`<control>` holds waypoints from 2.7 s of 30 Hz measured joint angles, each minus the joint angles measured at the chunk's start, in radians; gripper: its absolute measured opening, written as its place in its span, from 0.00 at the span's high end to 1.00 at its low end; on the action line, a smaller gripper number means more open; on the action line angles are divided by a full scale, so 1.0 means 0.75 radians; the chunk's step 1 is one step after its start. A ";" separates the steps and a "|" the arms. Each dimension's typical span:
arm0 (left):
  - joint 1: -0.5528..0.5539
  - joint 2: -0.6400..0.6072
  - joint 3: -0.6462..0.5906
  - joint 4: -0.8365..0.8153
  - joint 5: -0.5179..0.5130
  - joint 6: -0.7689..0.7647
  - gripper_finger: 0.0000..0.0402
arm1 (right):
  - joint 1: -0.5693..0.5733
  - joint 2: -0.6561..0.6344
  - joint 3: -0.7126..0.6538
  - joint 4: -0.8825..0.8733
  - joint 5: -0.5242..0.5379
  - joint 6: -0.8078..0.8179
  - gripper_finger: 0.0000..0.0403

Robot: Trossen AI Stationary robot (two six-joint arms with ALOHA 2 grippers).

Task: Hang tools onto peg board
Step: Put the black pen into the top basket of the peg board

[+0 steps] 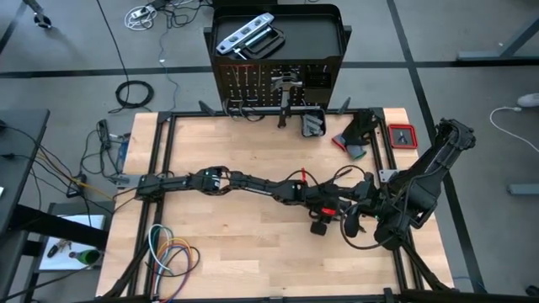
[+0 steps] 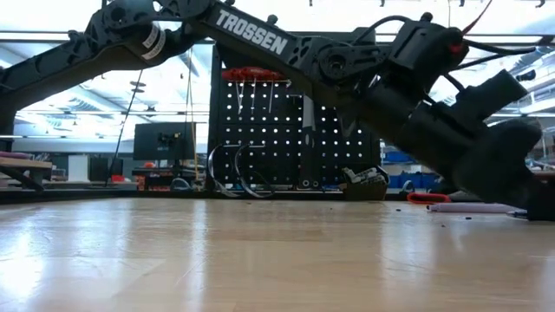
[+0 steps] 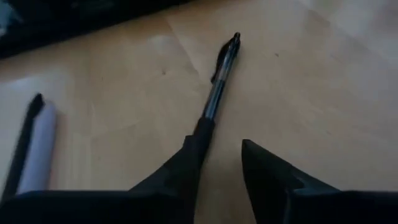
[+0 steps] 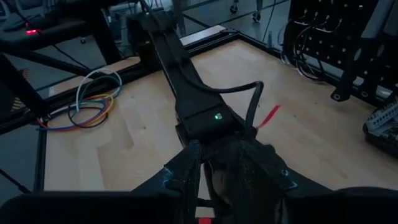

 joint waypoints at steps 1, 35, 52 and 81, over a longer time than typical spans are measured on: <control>-0.001 -0.002 0.001 -0.032 0.004 -0.001 0.73 | 0.000 0.000 0.000 0.000 0.001 0.000 0.72; -0.009 -0.095 -0.101 0.030 -0.047 0.010 0.42 | -0.023 0.000 0.000 0.121 -0.012 -0.104 0.72; 0.029 -0.102 -0.182 -0.004 0.114 -0.083 0.58 | -0.021 0.000 0.000 0.188 -0.012 -0.140 0.72; 0.069 -0.162 0.099 -0.825 -0.112 0.025 0.98 | -0.021 -0.001 -0.001 0.278 -0.012 -0.300 0.72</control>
